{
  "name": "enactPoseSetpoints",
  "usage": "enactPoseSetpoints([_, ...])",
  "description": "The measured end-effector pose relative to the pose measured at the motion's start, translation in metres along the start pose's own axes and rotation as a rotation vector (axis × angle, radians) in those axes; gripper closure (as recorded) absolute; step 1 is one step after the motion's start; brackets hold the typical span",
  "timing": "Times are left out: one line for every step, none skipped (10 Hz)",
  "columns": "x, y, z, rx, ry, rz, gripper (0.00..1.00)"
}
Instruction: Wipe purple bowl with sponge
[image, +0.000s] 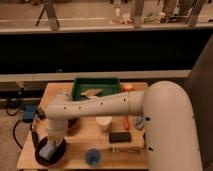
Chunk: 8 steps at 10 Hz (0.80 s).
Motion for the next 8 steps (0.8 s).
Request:
enactPoseSetpoints([0.001, 0.006, 0.0, -0.001, -0.001, 0.012, 1.0])
enactPoseSetpoints([0.003, 0.013, -0.001, 0.0, -0.001, 0.025, 1.0])
enactPoseSetpoints([0.004, 0.02, -0.003, 0.0, 0.001, 0.037, 1.0])
enactPoseSetpoints([0.004, 0.026, -0.005, -0.001, 0.002, 0.046, 1.0])
enactPoseSetpoints([0.003, 0.028, -0.006, -0.002, 0.001, 0.048, 1.0])
enactPoseSetpoints([0.001, 0.032, -0.008, 0.0, -0.002, 0.049, 1.0])
enactPoseSetpoints([-0.001, 0.037, -0.01, 0.002, -0.003, 0.052, 1.0])
enactPoseSetpoints([-0.005, 0.038, -0.013, 0.004, -0.004, 0.045, 1.0])
